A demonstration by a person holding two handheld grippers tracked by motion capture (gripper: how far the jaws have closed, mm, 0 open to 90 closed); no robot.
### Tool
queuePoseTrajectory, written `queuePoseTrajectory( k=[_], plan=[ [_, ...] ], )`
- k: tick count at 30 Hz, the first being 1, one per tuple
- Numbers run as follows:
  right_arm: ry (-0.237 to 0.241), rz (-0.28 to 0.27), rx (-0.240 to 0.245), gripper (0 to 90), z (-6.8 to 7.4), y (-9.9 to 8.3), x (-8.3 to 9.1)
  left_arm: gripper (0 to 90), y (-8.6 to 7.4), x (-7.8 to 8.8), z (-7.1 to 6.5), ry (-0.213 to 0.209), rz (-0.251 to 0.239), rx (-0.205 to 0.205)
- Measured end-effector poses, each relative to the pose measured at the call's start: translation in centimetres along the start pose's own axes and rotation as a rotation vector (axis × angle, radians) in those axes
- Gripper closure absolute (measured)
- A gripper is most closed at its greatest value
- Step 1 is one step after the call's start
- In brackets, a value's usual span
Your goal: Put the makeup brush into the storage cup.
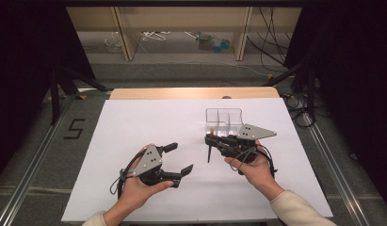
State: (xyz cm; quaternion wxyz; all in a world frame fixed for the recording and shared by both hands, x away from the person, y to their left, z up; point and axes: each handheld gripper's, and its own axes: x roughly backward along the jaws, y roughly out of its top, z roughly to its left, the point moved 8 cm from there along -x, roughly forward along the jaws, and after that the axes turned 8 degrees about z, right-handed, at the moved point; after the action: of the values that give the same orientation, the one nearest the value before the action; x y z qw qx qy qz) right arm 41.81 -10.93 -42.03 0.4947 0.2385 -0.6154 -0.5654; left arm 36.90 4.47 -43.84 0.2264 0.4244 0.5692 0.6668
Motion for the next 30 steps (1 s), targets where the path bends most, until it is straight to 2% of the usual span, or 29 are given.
queuePoseTrajectory(
  k=[6, 7, 11, 16, 19, 20, 30],
  plan=[
    [0.002, 0.004, -0.004, 83.6, -0.1, 0.0, 0.1, 14.8, 0.0, 0.8, 0.0, 0.005, -0.007, -0.010],
    [0.004, -0.007, -0.006, 83.6, -0.1, 0.1, 0.1, 14.8, 0.0, 0.9, 0.0, 0.005, -0.009, -0.008],
    [-0.002, 0.011, -0.004, 83.7, -0.2, 0.0, 0.3, 14.8, -0.1, 1.3, 0.1, 0.010, -0.014, 0.002],
    [-0.003, 0.010, 0.001, 83.6, -0.3, 0.0, 0.4, 14.8, -0.1, 1.7, 0.3, 0.012, -0.018, -0.004],
    [-0.004, 0.008, 0.004, 83.7, -0.3, 0.0, 0.4, 14.8, -0.2, 2.0, 0.3, 0.011, -0.020, 0.006],
    [-0.004, 0.003, 0.003, 83.7, -0.3, 0.1, 0.3, 14.8, -0.3, 2.1, 0.4, 0.011, -0.018, -0.004],
    [-0.004, 0.005, 0.003, 83.6, -0.3, 0.1, 0.4, 14.8, -0.9, 3.3, 1.0, 0.026, -0.010, 0.001]
  ],
)
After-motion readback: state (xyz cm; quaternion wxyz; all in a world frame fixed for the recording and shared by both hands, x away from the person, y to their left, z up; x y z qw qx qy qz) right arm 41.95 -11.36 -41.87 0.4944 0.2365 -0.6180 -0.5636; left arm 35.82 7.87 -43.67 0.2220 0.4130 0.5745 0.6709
